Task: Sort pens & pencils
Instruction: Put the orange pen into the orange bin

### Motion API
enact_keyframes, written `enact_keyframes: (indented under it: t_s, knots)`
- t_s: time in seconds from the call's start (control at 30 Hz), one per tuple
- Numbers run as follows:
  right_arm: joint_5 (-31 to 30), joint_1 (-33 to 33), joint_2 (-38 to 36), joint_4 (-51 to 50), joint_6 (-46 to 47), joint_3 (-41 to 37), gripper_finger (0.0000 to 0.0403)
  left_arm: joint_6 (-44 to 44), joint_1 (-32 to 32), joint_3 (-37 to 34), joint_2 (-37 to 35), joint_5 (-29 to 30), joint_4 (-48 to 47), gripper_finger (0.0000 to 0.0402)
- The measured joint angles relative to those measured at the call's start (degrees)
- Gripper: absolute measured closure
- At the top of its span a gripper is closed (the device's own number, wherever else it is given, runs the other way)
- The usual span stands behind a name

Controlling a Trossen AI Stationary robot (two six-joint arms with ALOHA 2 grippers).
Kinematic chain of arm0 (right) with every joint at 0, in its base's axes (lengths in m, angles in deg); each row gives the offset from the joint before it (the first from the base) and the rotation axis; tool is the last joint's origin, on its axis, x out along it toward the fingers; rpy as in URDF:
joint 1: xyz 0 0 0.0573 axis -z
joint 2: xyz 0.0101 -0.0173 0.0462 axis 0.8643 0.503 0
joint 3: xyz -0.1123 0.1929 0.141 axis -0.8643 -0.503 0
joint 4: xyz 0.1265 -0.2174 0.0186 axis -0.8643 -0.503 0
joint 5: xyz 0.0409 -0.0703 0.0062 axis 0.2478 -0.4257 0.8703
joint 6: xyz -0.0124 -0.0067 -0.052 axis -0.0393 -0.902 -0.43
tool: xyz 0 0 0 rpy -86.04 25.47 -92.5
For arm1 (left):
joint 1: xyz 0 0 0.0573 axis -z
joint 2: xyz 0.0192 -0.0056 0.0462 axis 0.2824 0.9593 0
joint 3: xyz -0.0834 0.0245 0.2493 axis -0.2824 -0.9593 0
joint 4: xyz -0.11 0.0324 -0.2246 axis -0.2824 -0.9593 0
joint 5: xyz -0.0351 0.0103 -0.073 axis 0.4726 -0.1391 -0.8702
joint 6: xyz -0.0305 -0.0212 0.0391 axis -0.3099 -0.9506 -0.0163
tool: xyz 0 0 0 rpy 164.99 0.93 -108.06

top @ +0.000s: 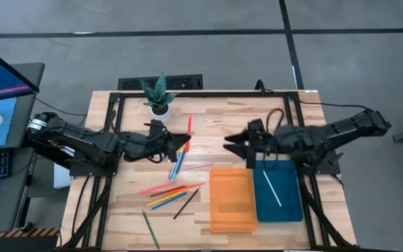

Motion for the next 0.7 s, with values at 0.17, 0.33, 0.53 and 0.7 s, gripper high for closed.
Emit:
enact_keyframes:
  t_s: [0.17,0.33,0.53,0.7]
  knots:
    - [6.5,4.7,5.1,-0.1,-6.0,6.3,0.0177,2.9,0.4,0.0,3.3,-2.7,8.6,0.0376]
    - [11.1,7.0,10.7,-2.3,-9.8,12.8,0.0177,2.9,0.5,0.0,6.4,-4.1,12.2,0.0375]
    - [14.7,8.3,14.7,-1.9,-10.0,15.1,0.0177,5.5,1.7,0.0,6.5,-4.1,14.9,0.0375]
    - [15.8,9.6,15.8,0.3,-10.5,15.2,0.0177,6.5,2.0,0.0,6.5,-4.6,16.2,0.0374]
